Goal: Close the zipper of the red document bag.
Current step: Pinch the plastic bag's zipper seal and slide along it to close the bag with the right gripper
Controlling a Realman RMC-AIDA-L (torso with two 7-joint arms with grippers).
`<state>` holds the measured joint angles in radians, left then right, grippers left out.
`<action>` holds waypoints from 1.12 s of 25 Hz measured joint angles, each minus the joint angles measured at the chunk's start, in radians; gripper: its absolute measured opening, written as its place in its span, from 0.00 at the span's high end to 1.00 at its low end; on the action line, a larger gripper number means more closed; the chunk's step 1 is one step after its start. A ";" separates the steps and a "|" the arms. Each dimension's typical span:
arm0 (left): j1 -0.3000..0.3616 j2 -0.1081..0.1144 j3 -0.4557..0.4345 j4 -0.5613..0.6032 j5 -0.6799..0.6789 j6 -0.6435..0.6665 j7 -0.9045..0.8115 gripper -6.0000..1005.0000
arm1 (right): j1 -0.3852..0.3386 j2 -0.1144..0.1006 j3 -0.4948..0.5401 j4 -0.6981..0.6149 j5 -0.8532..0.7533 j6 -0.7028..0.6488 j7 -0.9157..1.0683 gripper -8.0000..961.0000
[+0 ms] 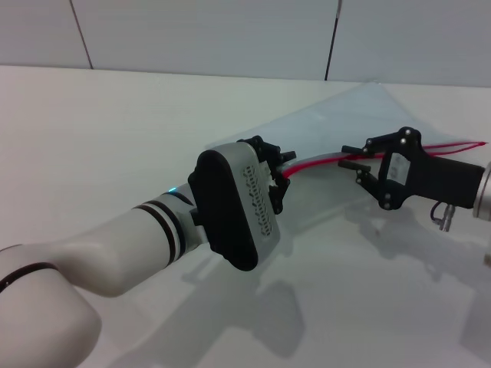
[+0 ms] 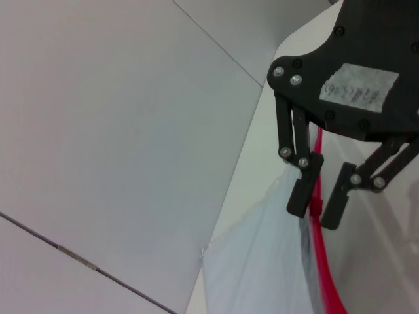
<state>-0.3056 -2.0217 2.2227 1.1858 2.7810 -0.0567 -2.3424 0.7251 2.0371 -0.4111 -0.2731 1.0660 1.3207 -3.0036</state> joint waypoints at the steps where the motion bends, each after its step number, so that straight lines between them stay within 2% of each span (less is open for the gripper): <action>1: 0.000 0.000 0.000 0.000 0.000 0.000 0.000 0.94 | 0.000 0.000 0.000 -0.001 0.000 0.000 0.000 0.84; 9: 0.000 0.000 0.000 0.000 0.000 0.000 0.000 0.94 | -0.001 0.000 0.000 -0.001 0.000 0.000 0.000 0.89; 17: 0.000 0.000 0.000 0.002 0.000 0.000 0.000 0.95 | 0.001 0.000 -0.014 -0.001 0.000 -0.004 0.000 0.90; 28: 0.006 0.000 0.000 0.005 0.000 0.000 0.001 0.95 | -0.017 -0.003 0.000 -0.006 0.015 -0.105 0.001 0.92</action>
<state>-0.2999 -2.0218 2.2227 1.1904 2.7811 -0.0567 -2.3412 0.7085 2.0339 -0.4111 -0.2792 1.0808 1.2161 -3.0025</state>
